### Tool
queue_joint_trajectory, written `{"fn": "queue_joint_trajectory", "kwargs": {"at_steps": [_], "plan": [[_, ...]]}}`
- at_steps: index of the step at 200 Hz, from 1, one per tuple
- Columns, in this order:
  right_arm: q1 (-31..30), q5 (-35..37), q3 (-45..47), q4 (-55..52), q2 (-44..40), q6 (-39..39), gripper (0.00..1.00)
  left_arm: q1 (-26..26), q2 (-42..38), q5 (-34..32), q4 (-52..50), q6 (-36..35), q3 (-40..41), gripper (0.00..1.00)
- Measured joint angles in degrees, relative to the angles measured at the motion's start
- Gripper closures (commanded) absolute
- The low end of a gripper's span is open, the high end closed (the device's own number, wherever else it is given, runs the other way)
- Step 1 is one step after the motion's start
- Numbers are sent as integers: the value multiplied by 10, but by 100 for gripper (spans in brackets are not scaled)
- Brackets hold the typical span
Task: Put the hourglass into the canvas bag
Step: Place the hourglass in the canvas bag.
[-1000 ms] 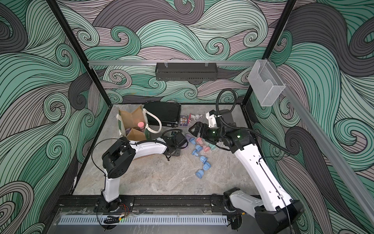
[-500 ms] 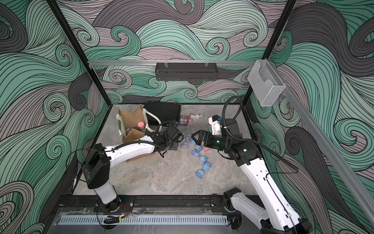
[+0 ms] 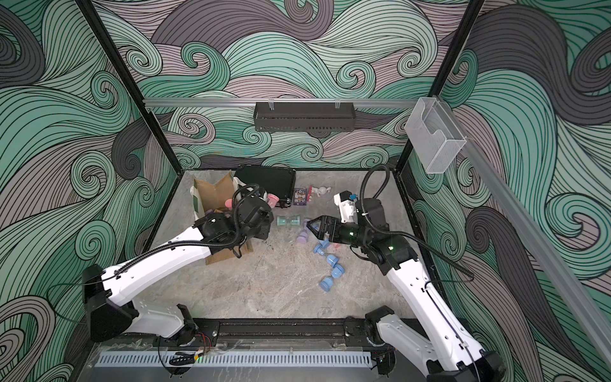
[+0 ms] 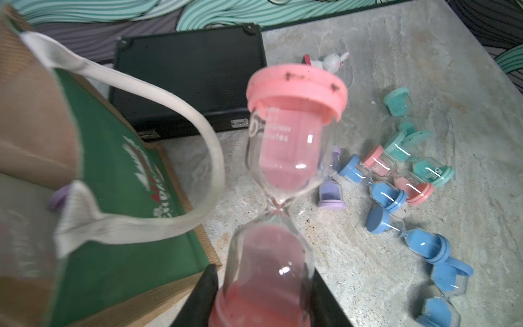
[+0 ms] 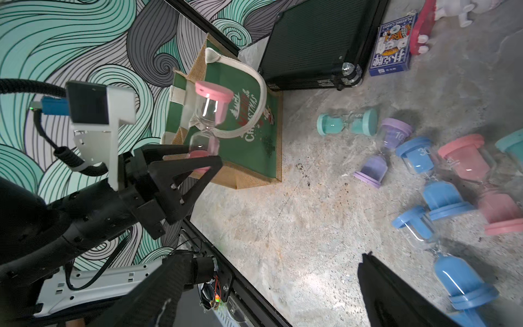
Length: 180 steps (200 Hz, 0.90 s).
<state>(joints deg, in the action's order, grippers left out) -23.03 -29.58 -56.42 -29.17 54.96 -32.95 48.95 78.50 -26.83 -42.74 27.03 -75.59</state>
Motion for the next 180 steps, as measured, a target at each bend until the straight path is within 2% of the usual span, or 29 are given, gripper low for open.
{"fn": "queue_joint_trajectory", "kwargs": {"at_steps": [40, 76, 146, 180], "plan": [[-52, -18, -17, 40, 42, -25, 0, -57, -26, -15, -58, -29, -17, 77], [-101, -33, -69, 75, 69, -46, 0, -135, -26, -14, -81, -47, -23, 77], [-122, -52, -114, 114, 74, -72, 0, -217, -39, 33, -83, -70, -34, 79], [-124, -56, -124, 121, 75, -85, 0, -255, -37, 56, -87, -74, -64, 81]]}}
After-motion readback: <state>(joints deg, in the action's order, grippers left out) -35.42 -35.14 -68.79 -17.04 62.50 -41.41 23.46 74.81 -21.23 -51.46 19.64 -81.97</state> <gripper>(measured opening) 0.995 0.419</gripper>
